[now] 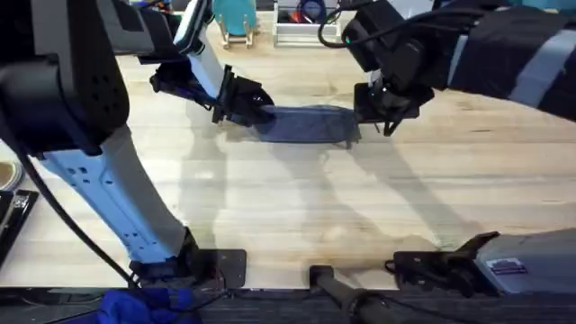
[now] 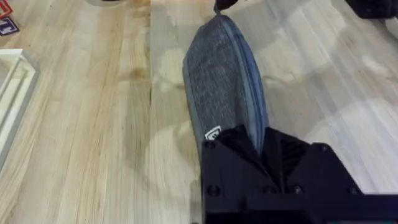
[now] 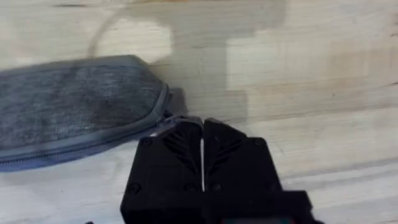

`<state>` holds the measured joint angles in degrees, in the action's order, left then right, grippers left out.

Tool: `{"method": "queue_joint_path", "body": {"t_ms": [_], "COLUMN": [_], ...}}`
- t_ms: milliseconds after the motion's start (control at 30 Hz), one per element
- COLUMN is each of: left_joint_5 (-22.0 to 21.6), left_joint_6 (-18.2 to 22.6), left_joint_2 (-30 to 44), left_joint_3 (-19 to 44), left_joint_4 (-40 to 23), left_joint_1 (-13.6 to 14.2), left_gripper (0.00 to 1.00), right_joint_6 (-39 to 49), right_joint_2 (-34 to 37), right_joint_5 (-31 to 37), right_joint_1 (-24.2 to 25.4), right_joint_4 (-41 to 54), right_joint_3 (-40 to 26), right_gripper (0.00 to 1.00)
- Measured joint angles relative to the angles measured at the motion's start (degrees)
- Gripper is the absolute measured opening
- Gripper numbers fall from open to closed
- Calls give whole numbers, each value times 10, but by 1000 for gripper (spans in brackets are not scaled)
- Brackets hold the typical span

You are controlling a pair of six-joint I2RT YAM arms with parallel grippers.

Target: Unzip the bag, pick up the pens from the table one at a time and place them inside, then zip the bag closed.

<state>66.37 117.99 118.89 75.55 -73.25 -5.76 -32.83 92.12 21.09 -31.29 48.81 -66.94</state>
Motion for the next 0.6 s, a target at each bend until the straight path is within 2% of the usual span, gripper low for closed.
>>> {"method": "queue_joint_path", "body": {"t_ms": [600], "left_joint_5": [0], "left_joint_6": [0], "left_joint_2": [0], "left_joint_3": [0], "left_joint_4": [0], "left_joint_1": [2], "left_gripper": [42], "right_joint_6": [-81], "right_joint_2": [0], "right_joint_5": [-28], "right_joint_1": [24], "right_joint_4": [-134], "right_joint_3": [103], "right_gripper": [31]}}
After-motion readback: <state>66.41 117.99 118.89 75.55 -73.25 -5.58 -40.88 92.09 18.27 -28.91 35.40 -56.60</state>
